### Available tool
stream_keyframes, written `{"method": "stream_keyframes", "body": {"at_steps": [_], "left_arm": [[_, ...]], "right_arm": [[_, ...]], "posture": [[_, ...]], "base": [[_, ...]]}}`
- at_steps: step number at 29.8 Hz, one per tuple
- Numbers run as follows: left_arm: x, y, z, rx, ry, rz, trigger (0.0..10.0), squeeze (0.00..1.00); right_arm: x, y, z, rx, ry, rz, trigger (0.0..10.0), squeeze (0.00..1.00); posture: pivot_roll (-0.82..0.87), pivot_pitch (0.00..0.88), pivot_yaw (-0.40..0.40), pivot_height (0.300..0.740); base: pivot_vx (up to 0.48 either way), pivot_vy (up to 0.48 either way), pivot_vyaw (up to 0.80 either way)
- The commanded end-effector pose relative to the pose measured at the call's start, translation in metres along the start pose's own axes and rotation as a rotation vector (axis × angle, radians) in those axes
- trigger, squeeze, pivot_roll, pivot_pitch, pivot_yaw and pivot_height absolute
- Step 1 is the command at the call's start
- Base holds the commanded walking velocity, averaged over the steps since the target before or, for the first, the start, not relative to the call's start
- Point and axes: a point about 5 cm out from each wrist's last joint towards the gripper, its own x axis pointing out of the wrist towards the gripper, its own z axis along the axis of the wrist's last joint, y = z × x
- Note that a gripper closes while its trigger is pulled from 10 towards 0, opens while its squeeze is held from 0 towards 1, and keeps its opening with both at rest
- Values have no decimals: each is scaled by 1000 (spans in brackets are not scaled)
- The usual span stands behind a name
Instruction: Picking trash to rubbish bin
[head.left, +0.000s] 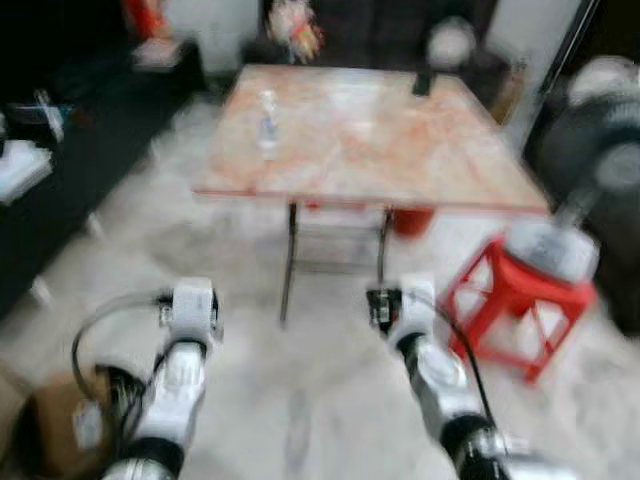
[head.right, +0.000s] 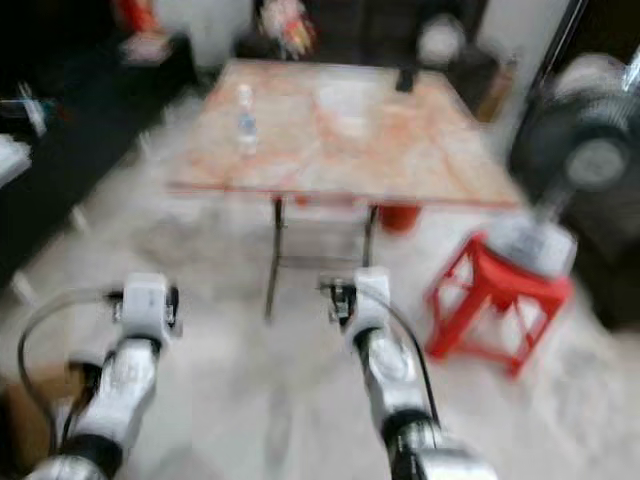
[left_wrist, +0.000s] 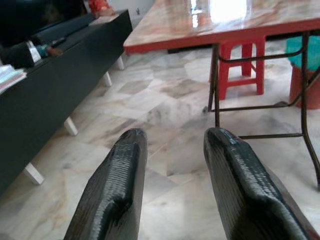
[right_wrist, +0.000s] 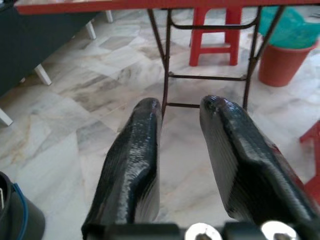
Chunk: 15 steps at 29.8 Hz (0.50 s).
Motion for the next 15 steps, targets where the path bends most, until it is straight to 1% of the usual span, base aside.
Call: {"method": "stream_keyframes", "body": {"at_steps": [1, 3, 6, 7, 8, 9, 11, 12, 13, 15], "left_arm": [[1, 0, 3, -15, -8, 11, 10000, 0], [0, -3, 3, -37, -8, -13, 10000, 0], [0, -6, 2, -37, -1, -36, 10000, 0], [-2, -7, -8, -45, 47, -47, 10000, 0], [-2, -7, -8, -45, 47, -47, 10000, 0], [-5, -5, -16, -41, 85, -51, 10000, 0], [-7, -4, -21, -31, 104, -52, 10000, 0], [-9, -2, -27, -15, 132, -54, 10000, 0], [-11, 0, -31, -19, 154, -53, 10000, 0], [-12, 2, -34, -31, 169, -51, 10000, 0]], "right_arm": [[0, -1, 1, 6, -5, -6, 10000, 0], [0, 0, 0, 9, -9, -1, 10000, 0], [-1, 0, -1, 16, -6, -10, 10000, 0], [-3, -3, -5, 12, 17, -29, 10000, 0], [-3, -3, -5, 12, 17, -29, 10000, 0], [-5, -6, -10, 7, 42, -45, 10000, 0], [-6, -8, -13, 3, 59, -55, 10000, 0], [-10, -12, -18, 9, 85, -72, 10000, 0], [-13, -16, -23, 16, 103, -87, 10000, 0], [-14, -18, -25, 20, 114, -96, 10000, 0]], "posture": [[12, 0, -54, 740], [12, 0, -56, 740], [12, 0, -56, 740], [10, 0, -58, 740], [10, 0, -58, 740], [4, 0, -58, 740], [4, 0, -58, 740], [1, 0, -57, 740], [1, 0, -57, 740], [1, 0, -57, 740]], "base": [[0, 0, 0], [0, 0, 0], [0, 0, 0], [0, 0, 0], [0, 0, 0], [0, 0, 0], [0, 0, 0], [0, 0, 0], [0, 0, 0], [0, 0, 0]]}}
